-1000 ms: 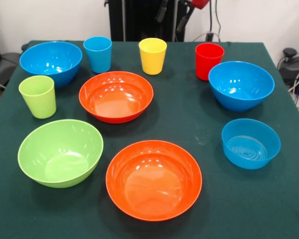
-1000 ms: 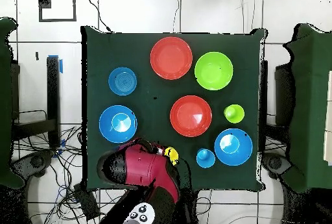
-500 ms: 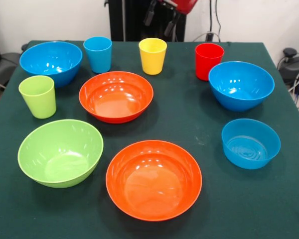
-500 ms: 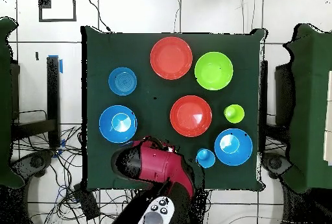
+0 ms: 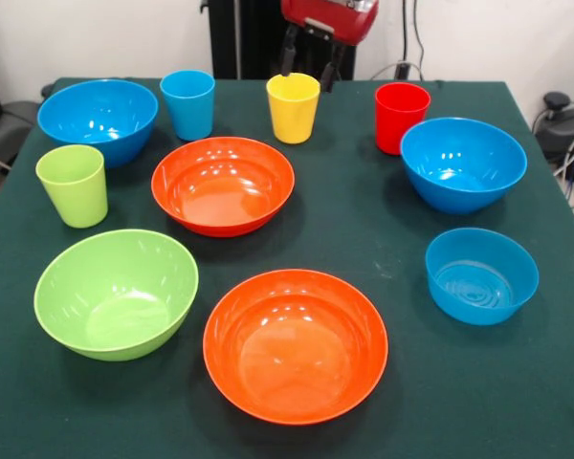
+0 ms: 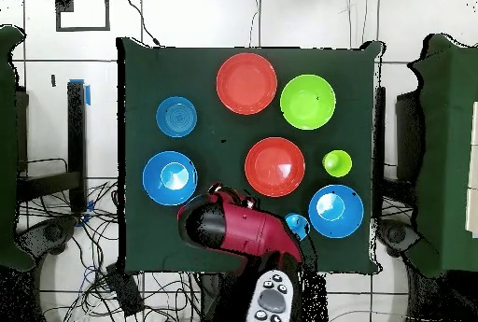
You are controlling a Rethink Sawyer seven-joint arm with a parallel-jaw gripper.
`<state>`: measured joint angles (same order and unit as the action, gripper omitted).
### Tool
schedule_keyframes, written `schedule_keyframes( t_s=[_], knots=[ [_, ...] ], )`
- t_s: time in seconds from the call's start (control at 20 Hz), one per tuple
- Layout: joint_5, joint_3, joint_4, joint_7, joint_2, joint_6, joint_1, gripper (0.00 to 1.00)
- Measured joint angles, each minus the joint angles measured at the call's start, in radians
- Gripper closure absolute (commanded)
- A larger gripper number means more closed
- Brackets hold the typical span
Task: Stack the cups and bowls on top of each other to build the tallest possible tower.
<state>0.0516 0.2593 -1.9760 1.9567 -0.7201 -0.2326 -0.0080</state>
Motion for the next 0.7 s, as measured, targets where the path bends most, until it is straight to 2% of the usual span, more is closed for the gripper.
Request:
schedule_keyframes(
  t_s=[0.3, 0.7],
  knots=[
    [0.0, -0.104, -0.045, 0.0, -0.028, 0.057, -0.081, 0.0],
    [0.0, -0.17, -0.071, 0.0, -0.043, 0.066, -0.105, 0.0]
  ],
)
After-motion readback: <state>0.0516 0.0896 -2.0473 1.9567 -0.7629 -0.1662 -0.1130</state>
